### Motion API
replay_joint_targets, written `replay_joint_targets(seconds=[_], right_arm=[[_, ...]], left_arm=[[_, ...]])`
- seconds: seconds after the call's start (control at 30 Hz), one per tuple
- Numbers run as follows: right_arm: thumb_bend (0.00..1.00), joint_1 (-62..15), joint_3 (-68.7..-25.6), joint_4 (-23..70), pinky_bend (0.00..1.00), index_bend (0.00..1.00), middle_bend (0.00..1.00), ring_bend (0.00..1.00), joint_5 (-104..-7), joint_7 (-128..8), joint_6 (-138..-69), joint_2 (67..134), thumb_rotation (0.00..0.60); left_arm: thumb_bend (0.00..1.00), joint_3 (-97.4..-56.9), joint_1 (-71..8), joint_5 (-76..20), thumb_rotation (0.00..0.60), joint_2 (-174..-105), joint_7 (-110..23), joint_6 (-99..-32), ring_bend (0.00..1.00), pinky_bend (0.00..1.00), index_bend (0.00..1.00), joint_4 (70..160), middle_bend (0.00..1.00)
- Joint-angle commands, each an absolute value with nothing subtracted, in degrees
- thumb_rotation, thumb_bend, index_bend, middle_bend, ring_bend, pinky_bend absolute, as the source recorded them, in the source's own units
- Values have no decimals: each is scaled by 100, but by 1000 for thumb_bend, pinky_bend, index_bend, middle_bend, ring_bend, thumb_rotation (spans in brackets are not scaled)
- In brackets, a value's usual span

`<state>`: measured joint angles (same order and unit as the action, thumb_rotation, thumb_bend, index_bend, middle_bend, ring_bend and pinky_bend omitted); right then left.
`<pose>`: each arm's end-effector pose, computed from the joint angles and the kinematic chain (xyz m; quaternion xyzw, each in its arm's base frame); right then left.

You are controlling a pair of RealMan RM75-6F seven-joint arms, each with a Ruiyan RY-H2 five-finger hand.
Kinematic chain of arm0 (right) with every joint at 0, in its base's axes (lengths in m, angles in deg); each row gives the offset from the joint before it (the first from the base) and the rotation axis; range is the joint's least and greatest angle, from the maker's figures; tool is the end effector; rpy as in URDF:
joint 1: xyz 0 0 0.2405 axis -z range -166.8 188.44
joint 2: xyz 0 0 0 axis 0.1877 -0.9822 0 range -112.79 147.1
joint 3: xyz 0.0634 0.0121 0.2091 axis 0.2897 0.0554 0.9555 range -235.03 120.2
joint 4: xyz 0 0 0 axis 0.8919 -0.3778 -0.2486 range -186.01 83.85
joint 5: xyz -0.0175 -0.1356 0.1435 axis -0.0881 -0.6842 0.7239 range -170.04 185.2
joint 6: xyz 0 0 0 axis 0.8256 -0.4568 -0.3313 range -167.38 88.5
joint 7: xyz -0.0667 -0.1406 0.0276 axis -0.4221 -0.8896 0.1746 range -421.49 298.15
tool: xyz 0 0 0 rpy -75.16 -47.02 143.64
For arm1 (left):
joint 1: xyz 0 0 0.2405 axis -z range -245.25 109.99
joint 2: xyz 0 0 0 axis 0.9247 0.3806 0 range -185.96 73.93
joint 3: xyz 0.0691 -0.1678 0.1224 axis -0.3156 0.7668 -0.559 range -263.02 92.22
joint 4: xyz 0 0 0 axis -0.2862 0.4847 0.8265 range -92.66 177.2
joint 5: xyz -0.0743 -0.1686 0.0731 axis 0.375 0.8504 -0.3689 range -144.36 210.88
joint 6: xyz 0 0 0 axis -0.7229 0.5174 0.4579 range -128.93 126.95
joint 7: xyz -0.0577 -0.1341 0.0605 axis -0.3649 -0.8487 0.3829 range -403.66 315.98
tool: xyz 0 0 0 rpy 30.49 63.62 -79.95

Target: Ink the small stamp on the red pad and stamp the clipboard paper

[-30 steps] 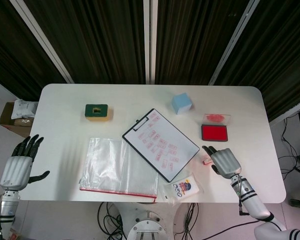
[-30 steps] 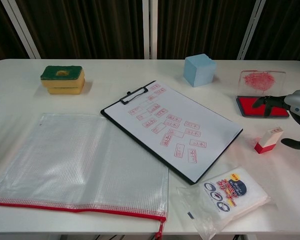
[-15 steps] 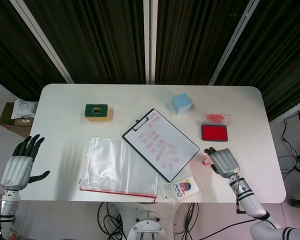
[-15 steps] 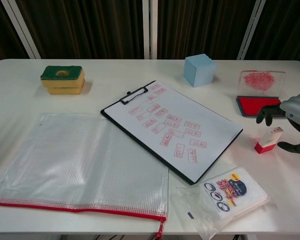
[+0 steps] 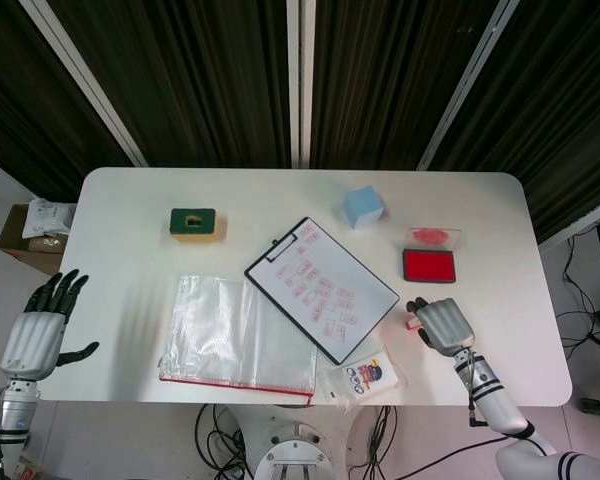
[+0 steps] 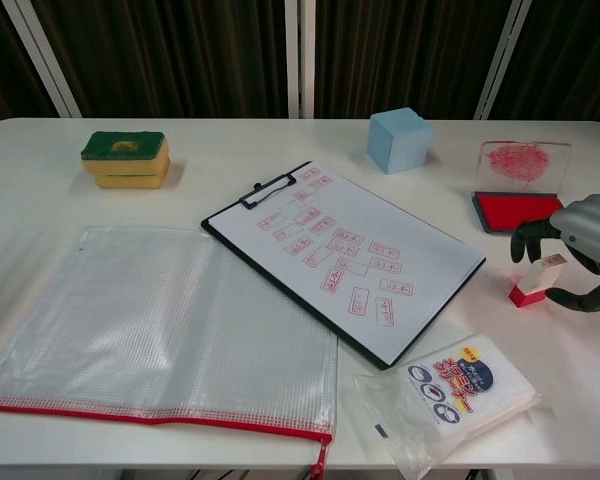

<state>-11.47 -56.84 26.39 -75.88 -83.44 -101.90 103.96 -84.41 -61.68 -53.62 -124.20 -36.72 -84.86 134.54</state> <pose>-0.2306 -0.2478 -0.0027 0.7810 -0.3072 0.2692 0.4724 -0.2641 0.1890 0.1245 -0.6259 -0.3764 -0.3656 0.5771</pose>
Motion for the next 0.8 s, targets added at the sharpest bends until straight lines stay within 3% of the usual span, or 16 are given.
replay_joint_targets(seconds=[0.03,0.8], right_arm=[[257,-1142,-5686,2573,932,383,392,690,-7587,-8288,-10221,10452,600],[277,-1125,-5694,2341,931,441,458,690,-7615,-8280,-10399,10643,600]], left_arm=[[93,-8444,-6171,-5351,573,-12429,-3681,-8480,29,147,79,13439,45],[98,-8476,-6163,-5276,578,-12527,-3806,-8366,30,147,79,13255,45]])
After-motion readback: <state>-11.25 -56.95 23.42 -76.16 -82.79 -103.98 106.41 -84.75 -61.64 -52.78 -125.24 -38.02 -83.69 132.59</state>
